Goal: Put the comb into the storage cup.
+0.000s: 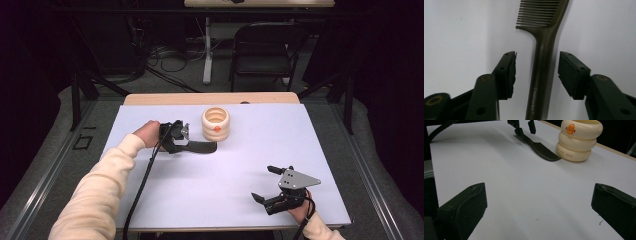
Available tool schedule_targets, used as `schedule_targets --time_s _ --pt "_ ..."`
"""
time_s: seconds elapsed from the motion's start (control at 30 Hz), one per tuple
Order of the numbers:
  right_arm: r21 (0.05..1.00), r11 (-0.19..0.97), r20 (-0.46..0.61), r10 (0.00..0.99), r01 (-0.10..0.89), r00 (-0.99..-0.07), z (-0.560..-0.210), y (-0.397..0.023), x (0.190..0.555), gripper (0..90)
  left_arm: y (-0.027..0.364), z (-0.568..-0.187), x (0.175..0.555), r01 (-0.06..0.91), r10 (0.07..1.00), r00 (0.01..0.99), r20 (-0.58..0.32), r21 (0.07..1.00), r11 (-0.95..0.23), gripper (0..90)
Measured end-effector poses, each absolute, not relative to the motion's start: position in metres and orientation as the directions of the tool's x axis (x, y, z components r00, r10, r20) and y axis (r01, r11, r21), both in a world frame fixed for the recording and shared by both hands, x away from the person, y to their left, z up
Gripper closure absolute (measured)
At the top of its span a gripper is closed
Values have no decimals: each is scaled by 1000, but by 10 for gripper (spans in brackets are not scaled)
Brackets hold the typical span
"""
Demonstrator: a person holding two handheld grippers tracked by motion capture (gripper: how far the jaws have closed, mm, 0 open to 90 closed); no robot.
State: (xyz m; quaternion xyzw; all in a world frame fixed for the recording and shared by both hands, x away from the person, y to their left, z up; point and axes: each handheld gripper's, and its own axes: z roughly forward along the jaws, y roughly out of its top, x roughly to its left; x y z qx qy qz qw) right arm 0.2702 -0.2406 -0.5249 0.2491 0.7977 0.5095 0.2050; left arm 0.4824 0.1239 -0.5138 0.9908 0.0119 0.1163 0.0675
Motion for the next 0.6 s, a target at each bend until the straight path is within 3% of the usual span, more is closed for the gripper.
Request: schedule_targets --time_s 0.3,0.6 --pt "915 357 -74 605 187 -793 -525 -241 270 0 112 -521 485 -39 -22 985 174 93 -995 643" --pt "915 357 -75 605 186 -793 -525 -241 270 0 108 -525 487 -72 -60 984 168 63 -995 711"
